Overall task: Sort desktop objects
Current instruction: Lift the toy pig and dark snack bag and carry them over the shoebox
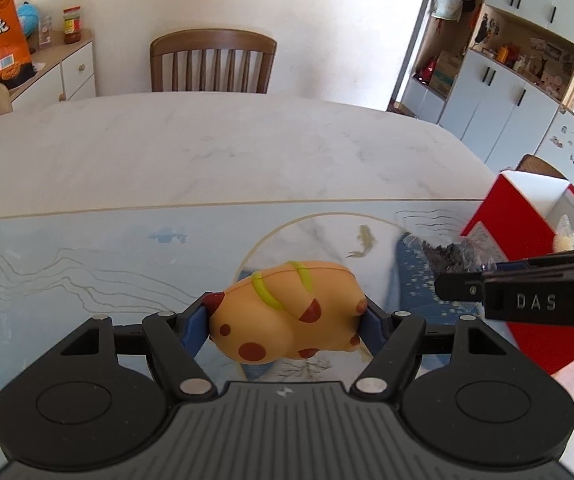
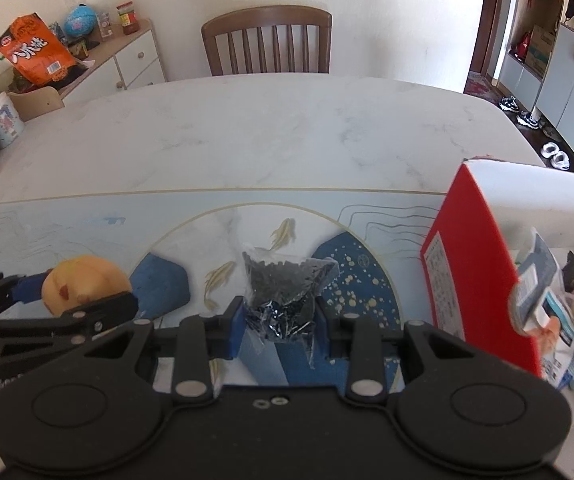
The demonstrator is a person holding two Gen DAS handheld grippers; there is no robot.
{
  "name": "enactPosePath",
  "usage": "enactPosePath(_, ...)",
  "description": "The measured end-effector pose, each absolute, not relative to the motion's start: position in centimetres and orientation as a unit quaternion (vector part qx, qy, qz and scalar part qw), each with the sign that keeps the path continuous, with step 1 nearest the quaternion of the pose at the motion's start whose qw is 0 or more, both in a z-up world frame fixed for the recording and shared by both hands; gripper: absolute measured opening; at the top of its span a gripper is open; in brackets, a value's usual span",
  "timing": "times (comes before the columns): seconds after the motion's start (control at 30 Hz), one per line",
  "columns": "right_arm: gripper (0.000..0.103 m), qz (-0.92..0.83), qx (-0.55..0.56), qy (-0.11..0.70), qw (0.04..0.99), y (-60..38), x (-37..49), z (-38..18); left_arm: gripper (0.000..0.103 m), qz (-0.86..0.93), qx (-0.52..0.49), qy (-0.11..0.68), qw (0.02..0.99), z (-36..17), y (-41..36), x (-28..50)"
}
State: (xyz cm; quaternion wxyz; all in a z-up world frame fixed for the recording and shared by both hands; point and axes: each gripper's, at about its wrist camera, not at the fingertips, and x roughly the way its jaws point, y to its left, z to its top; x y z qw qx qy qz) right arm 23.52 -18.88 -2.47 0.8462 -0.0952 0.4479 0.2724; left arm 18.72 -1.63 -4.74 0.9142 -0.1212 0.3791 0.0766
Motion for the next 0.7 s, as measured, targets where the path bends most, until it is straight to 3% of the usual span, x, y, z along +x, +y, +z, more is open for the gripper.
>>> enactPosePath(0.7,0.034,0.266,-0.06,0.423,0.864,-25.1,18.6,3.3,0.073,0.002,-0.088,0.367,0.926,1.0,-7.3,16.8)
